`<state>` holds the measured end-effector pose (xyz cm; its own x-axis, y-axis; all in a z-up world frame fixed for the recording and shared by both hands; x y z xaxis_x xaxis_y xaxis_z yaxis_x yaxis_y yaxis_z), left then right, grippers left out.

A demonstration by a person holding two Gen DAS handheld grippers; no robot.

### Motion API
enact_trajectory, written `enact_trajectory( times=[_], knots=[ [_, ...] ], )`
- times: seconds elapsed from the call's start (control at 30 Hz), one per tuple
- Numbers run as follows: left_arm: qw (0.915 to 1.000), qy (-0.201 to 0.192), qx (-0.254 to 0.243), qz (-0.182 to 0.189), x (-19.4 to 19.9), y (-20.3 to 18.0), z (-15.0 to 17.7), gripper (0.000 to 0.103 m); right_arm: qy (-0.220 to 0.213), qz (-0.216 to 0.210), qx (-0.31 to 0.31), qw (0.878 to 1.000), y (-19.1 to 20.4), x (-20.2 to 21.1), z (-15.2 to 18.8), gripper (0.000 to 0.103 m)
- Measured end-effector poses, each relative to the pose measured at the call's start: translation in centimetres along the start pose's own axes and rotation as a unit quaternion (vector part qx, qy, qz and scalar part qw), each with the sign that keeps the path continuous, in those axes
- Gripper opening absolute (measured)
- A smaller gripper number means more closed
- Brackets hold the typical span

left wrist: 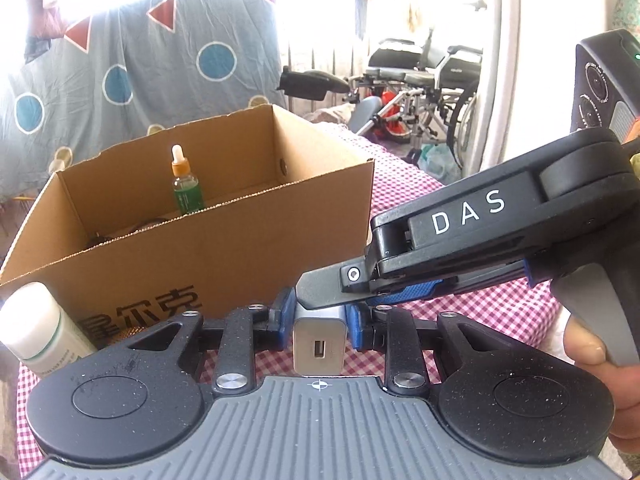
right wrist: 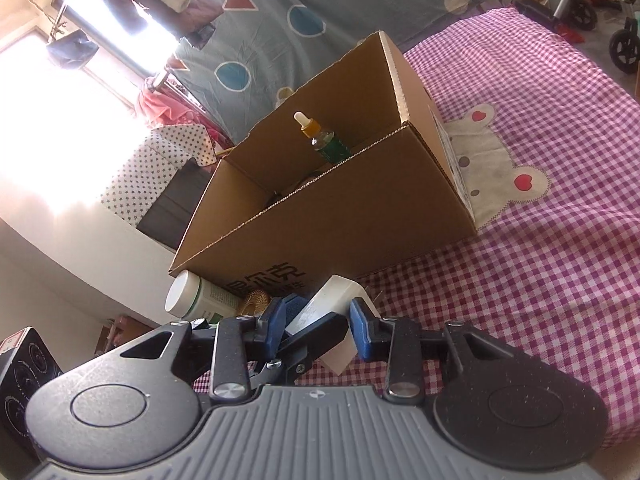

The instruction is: Organize rigid objects

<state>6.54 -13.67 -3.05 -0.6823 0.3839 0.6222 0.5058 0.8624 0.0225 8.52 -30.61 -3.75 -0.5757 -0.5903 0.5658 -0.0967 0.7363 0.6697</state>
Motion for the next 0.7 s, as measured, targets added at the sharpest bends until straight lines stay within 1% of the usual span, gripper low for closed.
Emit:
enact_trajectory(
  times=[0.13,0.27,0.37,0.43,0.53,0.7],
  knots=[
    [1.0000,-0.001,-0.001,-0.002,0.0,-0.2,0.4,0.026,0.001,0.000,-0.004,1.000,0.0,-0.1,0.2,0.037],
    [1.0000,0.000,0.008,0.005,-0.4,-0.1,0.7,0.026,-0.003,0.006,0.000,1.000,-0.3,-0.3,0.1,0.036],
    [0.9999,0.008,0.009,0.006,-0.9,-0.1,1.3,0.026,0.003,0.010,-0.005,1.000,-0.9,-0.8,0.3,0.035],
    [0.9997,0.018,0.014,0.006,-1.3,0.1,1.6,0.026,0.000,0.002,-0.014,1.000,-1.3,-0.8,0.2,0.035],
    [0.9997,0.017,0.017,0.008,-1.4,0.4,1.8,0.026,-0.008,0.003,-0.038,0.999,-2.7,-0.2,-0.3,0.035],
    [0.9995,0.022,0.019,0.012,-1.7,0.6,1.7,0.026,-0.006,-0.001,-0.090,0.996,-5.1,0.2,-0.5,0.036]
  ],
)
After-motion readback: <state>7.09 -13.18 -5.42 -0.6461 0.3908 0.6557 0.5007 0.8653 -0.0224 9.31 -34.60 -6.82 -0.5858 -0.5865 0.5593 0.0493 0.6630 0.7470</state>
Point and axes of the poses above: each gripper's, at about its wrist camera, not at the fingertips, and x roughly against the way its jaws point, y to its left, z to its underside, the point moved 4 cm from there along -x, roughly the way its jaws point, and after that the axes turned 2 degrees about y, right-handed, at the moved point
